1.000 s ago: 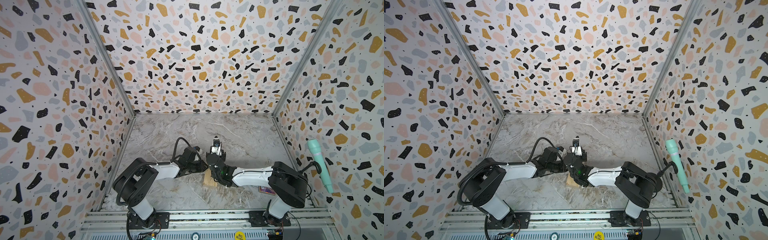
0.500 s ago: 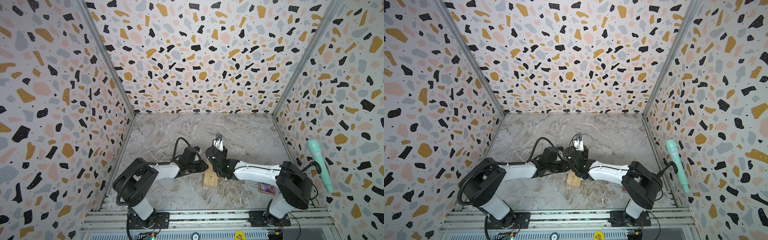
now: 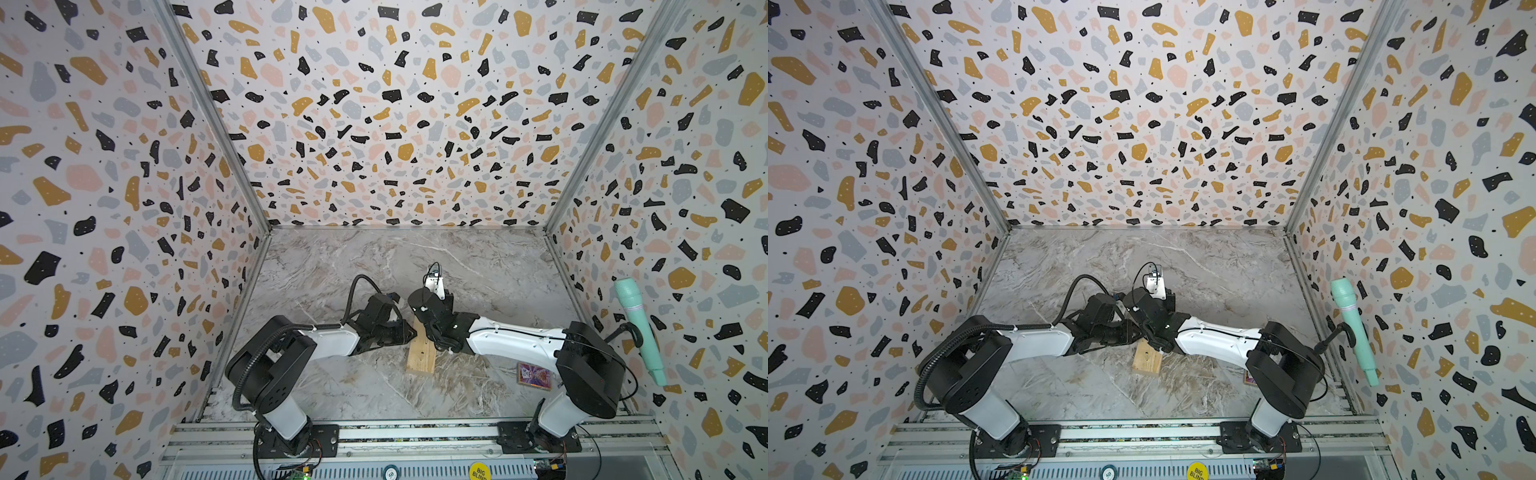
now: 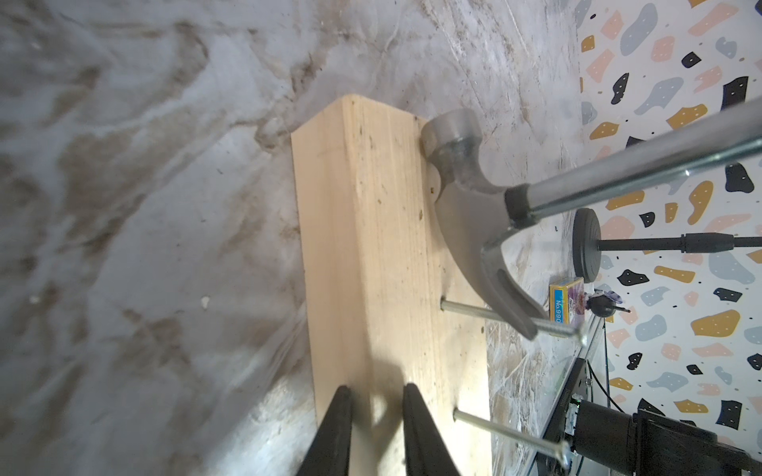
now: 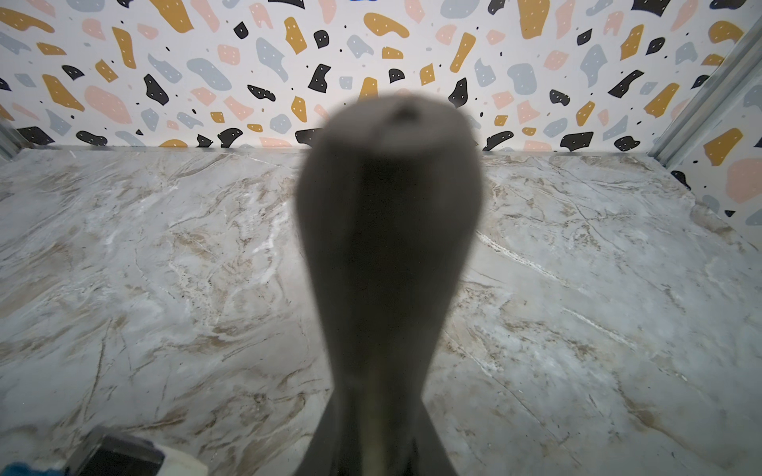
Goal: Use a claw hammer to pull out a nail
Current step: Remove the nail from the mounting plate.
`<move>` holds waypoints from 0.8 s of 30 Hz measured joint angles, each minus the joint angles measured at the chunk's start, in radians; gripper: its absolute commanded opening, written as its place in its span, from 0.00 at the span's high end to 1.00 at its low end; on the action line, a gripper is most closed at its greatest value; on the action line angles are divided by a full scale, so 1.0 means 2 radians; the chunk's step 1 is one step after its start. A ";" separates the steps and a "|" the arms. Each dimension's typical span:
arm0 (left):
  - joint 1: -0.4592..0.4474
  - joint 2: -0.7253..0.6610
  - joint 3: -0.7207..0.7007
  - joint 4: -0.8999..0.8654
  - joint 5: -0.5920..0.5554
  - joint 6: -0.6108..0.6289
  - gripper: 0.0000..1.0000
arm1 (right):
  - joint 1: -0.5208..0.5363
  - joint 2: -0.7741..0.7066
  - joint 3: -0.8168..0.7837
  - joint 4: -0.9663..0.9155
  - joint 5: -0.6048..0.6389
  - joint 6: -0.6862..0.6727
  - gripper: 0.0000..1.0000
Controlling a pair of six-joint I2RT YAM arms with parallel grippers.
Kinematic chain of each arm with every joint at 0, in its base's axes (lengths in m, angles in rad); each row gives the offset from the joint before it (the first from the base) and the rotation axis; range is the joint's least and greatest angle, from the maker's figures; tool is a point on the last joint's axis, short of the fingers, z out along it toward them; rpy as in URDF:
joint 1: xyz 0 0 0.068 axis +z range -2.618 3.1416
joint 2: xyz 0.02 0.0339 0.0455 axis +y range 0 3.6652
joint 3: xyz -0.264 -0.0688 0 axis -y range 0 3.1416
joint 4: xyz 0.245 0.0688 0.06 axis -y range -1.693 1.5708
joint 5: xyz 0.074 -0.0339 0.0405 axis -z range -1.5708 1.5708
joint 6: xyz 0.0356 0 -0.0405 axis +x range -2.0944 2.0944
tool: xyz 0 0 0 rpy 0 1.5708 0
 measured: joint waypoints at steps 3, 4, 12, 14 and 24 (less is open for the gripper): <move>0.000 0.000 0.000 0.000 0.000 -0.001 0.77 | 0.002 0.000 0.006 -0.015 0.000 0.004 1.00; 0.000 0.000 0.000 0.000 0.000 -0.001 0.77 | 0.002 0.000 0.008 -0.019 0.000 0.006 1.00; 0.000 0.000 0.000 0.000 0.000 -0.001 0.77 | 0.001 0.000 0.023 -0.054 -0.008 0.019 1.00; 0.000 0.000 0.000 0.000 0.000 -0.001 0.77 | 0.000 0.000 0.025 -0.058 -0.010 0.022 1.00; 0.000 0.000 0.000 0.000 0.000 -0.001 0.77 | -0.022 -0.010 0.035 -0.083 -0.053 0.028 1.00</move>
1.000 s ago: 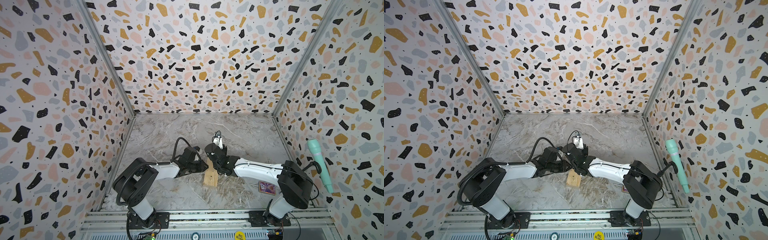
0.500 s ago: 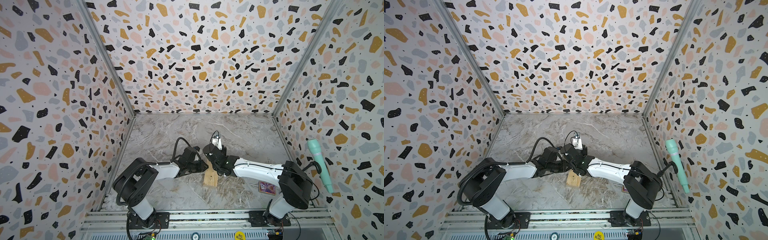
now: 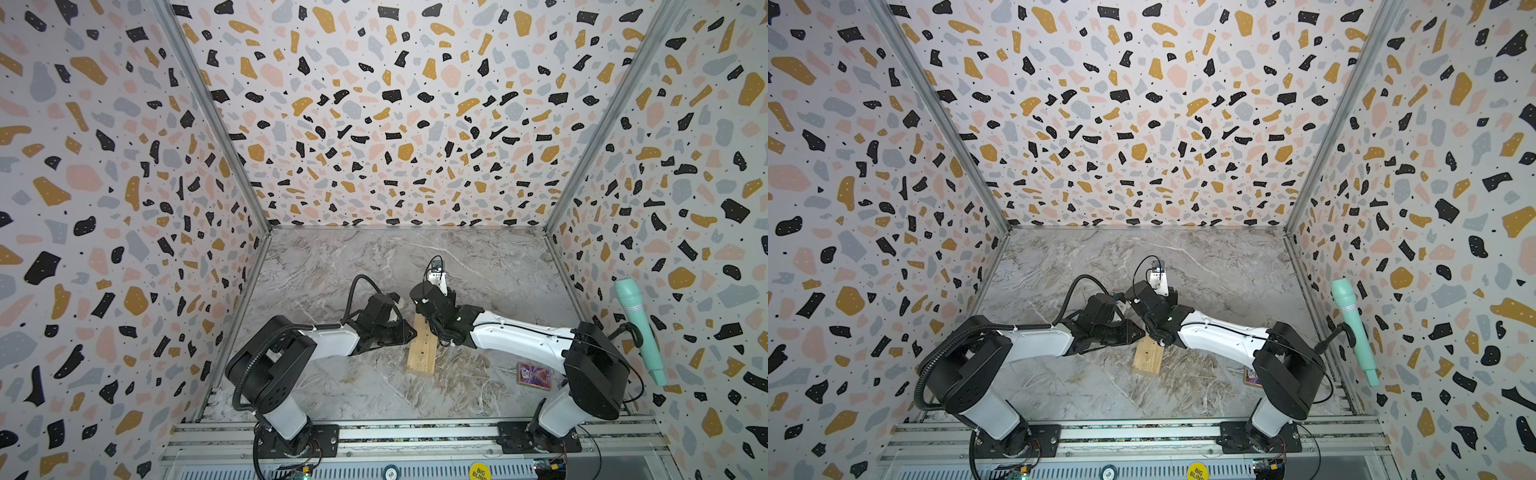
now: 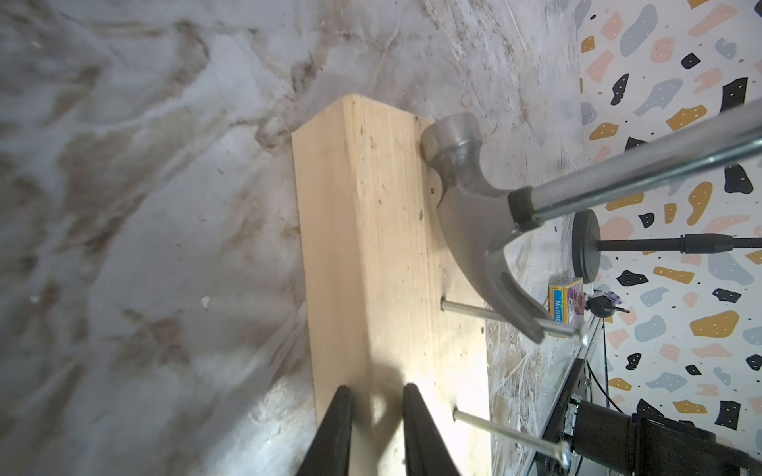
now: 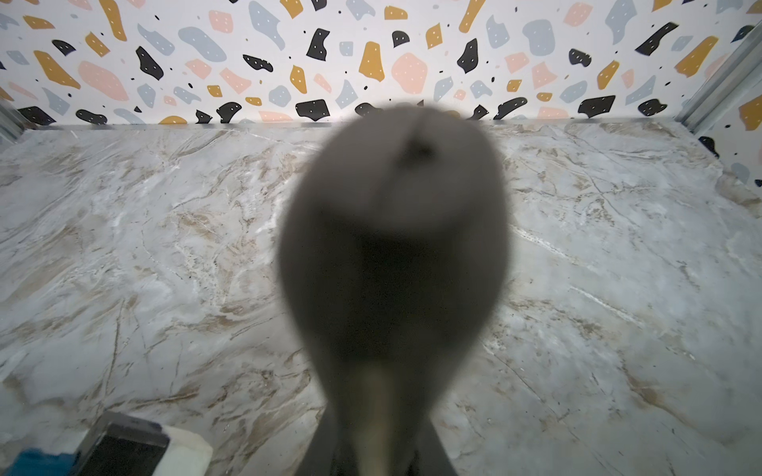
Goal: Use a claw hammer to pull out a nail
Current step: Remove the nail from the mounting plate.
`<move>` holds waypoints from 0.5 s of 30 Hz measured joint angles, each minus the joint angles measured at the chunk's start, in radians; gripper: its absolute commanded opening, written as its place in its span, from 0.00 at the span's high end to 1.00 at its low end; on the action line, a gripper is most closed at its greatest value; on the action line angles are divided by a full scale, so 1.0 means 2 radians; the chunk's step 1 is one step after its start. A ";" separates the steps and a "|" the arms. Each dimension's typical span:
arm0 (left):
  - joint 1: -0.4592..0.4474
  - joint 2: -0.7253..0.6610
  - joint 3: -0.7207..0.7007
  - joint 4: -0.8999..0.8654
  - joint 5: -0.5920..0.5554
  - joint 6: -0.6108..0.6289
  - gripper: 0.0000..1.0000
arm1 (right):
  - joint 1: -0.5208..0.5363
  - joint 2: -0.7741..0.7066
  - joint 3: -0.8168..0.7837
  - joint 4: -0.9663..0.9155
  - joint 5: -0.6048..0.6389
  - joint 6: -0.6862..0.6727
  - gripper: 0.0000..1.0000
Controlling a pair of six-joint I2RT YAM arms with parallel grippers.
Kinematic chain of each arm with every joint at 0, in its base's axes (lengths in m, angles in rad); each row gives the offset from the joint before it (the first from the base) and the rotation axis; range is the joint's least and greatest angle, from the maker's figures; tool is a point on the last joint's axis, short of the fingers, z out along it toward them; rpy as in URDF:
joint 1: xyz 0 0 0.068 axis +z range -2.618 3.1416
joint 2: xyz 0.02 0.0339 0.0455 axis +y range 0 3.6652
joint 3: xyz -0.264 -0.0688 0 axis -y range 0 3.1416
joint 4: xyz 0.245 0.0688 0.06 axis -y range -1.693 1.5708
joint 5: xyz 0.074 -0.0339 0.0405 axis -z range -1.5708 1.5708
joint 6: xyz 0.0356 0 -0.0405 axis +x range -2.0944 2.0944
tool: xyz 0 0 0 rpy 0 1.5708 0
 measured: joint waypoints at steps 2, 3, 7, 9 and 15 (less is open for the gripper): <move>0.000 0.000 0.000 0.000 0.000 0.000 0.77 | -0.002 0.000 0.005 -0.009 -0.007 0.001 1.00; 0.000 0.000 0.000 0.000 0.000 0.000 0.77 | -0.002 0.000 0.007 -0.014 -0.010 0.001 1.00; 0.000 0.000 0.000 0.000 0.000 0.000 0.77 | -0.002 0.000 0.018 -0.035 -0.019 0.004 1.00; 0.000 0.000 0.000 0.000 0.000 0.000 0.77 | -0.002 0.000 0.023 -0.045 -0.023 0.005 1.00; 0.000 0.001 0.000 0.003 0.001 0.000 0.77 | -0.003 0.007 0.043 -0.078 -0.031 0.006 1.00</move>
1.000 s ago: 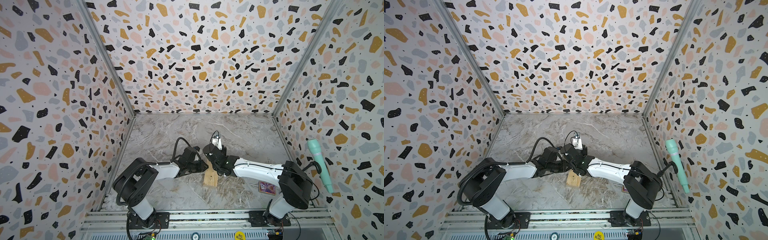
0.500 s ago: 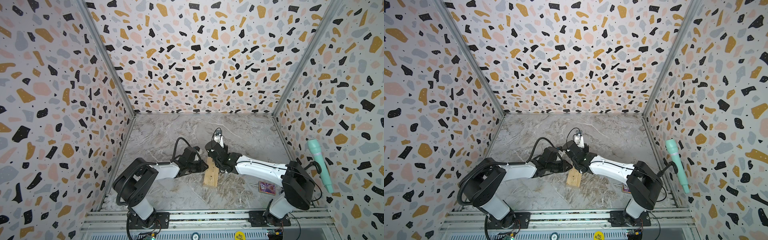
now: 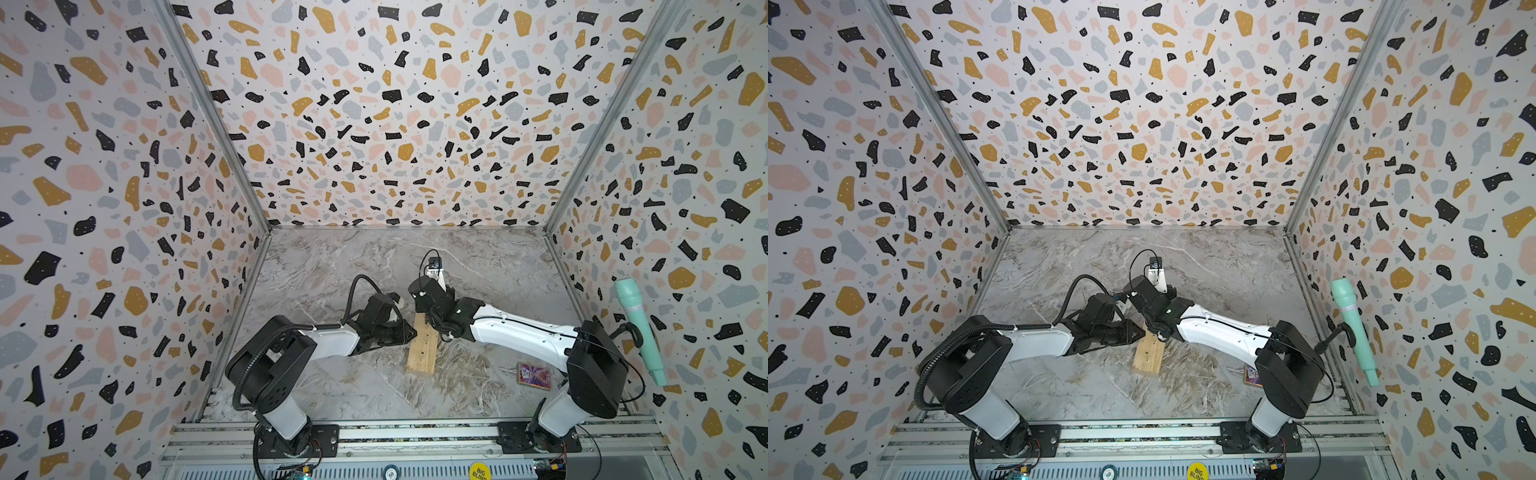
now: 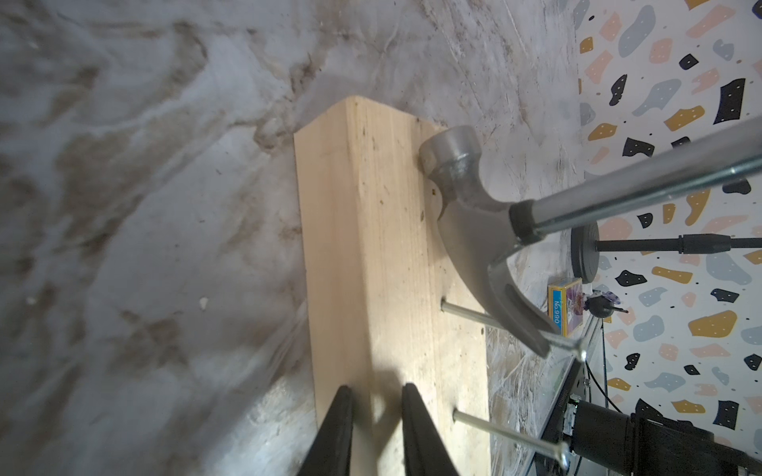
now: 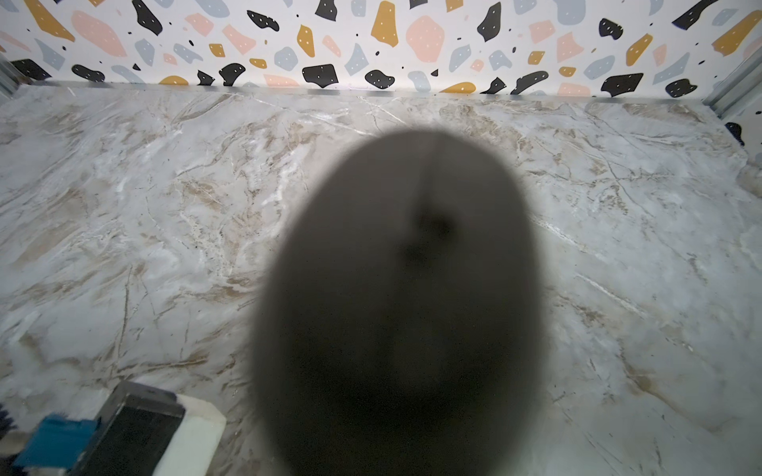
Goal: Use a claw hammer to pull out a nail
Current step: Remove the nail from the mounting plate.
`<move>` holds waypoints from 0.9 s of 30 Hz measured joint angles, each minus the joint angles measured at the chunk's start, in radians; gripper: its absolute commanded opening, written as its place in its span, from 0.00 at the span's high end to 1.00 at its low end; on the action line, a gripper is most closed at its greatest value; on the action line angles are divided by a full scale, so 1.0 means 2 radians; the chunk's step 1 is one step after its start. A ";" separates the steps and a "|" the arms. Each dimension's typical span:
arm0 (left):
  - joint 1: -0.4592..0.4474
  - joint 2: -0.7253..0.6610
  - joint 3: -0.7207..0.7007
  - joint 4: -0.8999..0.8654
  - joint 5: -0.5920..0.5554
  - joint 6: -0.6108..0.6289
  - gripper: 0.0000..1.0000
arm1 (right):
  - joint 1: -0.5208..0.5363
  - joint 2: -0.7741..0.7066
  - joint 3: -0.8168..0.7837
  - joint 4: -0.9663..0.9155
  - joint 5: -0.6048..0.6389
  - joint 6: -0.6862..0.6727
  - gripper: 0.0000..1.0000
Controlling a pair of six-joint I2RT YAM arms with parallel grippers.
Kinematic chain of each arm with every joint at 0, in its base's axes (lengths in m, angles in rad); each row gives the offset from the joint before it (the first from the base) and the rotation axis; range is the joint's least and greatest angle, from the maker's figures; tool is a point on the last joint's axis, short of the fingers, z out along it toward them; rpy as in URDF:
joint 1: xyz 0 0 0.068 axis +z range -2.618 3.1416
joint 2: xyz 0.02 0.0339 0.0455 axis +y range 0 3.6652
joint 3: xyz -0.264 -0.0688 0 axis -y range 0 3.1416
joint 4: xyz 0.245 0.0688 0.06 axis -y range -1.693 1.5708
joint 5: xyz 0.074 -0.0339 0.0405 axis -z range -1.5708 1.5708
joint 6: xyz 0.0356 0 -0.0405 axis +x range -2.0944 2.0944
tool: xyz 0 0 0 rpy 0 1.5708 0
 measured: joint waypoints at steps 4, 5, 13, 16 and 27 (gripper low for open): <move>0.000 0.000 0.000 0.000 0.001 0.000 0.77 | -0.005 0.006 0.011 -0.009 -0.007 0.001 1.00; 0.000 0.000 0.000 0.000 0.001 0.000 0.77 | -0.006 0.007 0.012 -0.010 -0.010 0.001 1.00; 0.000 0.000 0.000 0.000 0.001 0.000 0.77 | -0.021 0.019 0.039 -0.040 -0.036 0.002 1.00; 0.000 0.000 0.000 0.000 0.001 0.000 0.77 | -0.026 0.020 0.046 -0.050 -0.047 0.003 1.00; 0.000 0.001 0.000 0.001 0.002 0.000 0.77 | -0.032 0.025 0.068 -0.085 -0.068 0.004 1.00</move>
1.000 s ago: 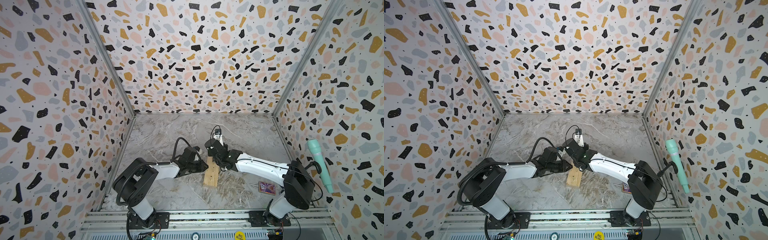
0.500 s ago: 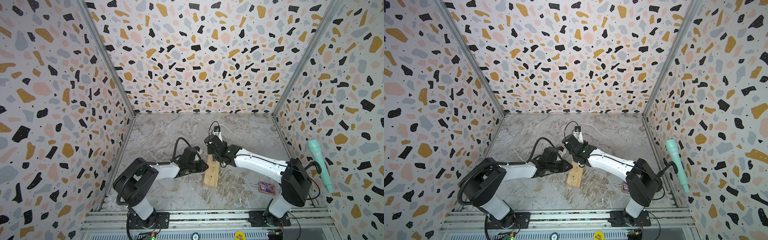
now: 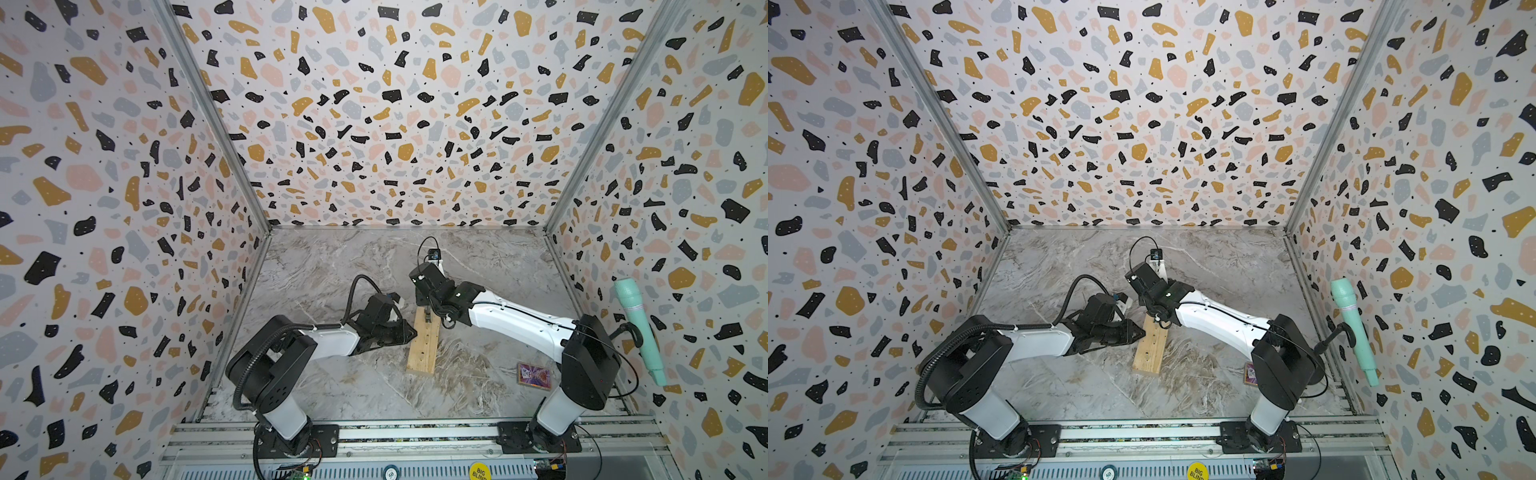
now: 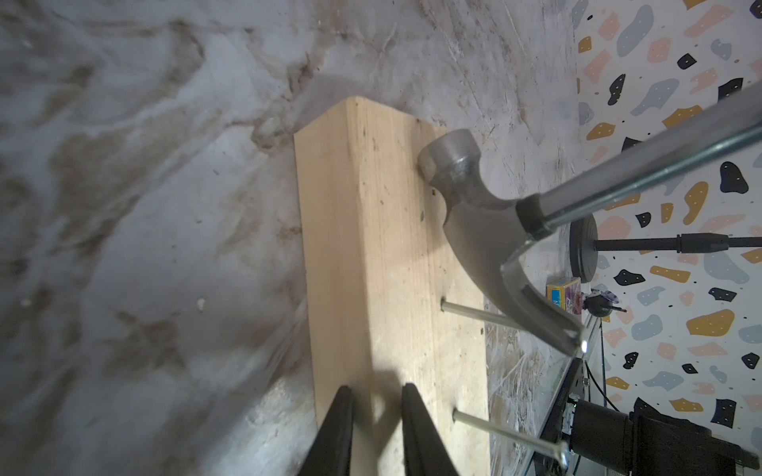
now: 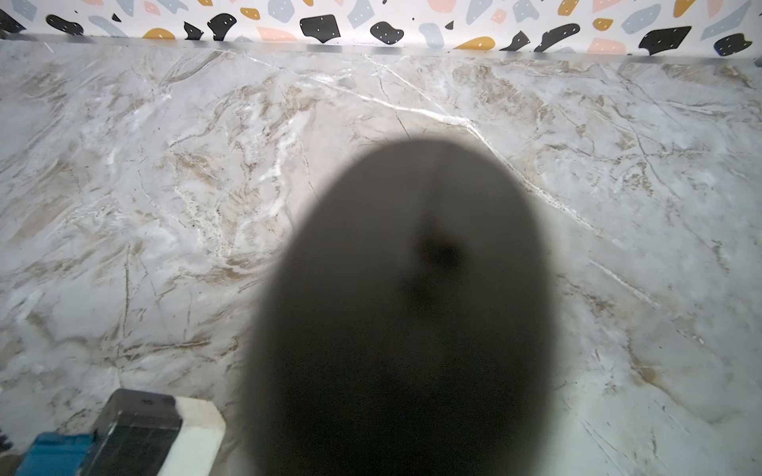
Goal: Use a claw hammer to pull out a nail
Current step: Remove the nail from the mounting plate.
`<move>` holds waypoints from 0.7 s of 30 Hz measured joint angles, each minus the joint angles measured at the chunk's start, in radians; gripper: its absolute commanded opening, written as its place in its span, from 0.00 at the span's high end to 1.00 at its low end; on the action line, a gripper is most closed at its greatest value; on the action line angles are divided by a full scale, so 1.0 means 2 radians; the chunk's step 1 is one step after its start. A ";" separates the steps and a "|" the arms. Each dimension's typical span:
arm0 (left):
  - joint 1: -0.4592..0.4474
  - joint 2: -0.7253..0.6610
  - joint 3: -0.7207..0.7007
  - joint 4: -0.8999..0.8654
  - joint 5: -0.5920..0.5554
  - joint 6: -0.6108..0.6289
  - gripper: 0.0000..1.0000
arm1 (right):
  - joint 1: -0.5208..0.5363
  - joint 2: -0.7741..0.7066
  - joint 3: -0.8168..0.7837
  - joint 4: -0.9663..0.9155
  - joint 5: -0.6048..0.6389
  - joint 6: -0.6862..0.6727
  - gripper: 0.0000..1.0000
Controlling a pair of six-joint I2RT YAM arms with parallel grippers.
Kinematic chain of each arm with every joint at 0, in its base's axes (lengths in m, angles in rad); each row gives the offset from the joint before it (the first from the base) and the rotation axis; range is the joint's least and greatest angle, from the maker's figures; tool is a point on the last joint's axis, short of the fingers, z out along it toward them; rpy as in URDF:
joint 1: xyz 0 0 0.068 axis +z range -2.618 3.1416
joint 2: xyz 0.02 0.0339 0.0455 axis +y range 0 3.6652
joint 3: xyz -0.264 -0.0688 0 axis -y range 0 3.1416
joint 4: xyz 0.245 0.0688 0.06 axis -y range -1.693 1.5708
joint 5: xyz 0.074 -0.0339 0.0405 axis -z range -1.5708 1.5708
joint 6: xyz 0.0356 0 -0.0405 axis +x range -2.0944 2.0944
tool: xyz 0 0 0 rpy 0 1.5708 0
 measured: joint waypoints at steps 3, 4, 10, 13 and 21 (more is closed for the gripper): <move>0.000 0.000 0.000 0.001 0.001 0.000 0.77 | -0.002 0.000 0.002 -0.004 -0.004 0.000 1.00; 0.000 0.001 0.000 0.001 0.001 0.000 0.77 | -0.003 0.001 0.004 -0.006 -0.006 0.000 1.00; 0.000 0.003 0.000 0.006 0.004 -0.001 0.77 | -0.018 0.005 0.012 -0.012 -0.030 -0.006 1.00; 0.000 0.003 0.000 0.006 0.004 -0.001 0.77 | -0.028 0.006 0.016 -0.014 -0.044 -0.008 1.00; 0.000 0.004 0.000 0.006 0.005 -0.002 0.77 | -0.055 0.026 0.040 -0.022 -0.077 -0.014 1.00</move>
